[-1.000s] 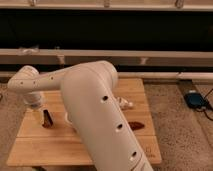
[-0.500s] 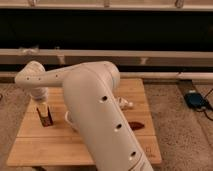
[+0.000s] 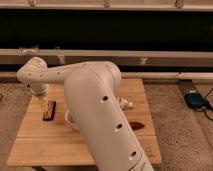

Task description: Knock the eraser over

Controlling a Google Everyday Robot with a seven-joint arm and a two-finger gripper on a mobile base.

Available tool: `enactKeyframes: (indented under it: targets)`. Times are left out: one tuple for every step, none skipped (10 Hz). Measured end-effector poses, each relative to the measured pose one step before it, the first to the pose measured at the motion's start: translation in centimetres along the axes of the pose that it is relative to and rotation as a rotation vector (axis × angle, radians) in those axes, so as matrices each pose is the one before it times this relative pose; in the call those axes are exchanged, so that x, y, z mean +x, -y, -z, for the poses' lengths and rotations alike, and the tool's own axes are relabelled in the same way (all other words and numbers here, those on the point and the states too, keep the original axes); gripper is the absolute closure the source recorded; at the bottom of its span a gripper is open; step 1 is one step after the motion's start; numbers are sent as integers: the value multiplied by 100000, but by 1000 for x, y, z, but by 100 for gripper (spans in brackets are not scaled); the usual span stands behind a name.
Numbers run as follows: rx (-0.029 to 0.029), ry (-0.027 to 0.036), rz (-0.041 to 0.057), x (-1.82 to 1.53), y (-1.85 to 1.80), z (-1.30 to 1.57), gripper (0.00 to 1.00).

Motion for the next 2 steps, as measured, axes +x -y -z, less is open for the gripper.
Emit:
enactKeyframes:
  targets:
    - [-412, 928, 928, -248, 17, 48, 20]
    - [-207, 272, 344, -278, -105, -24, 20]
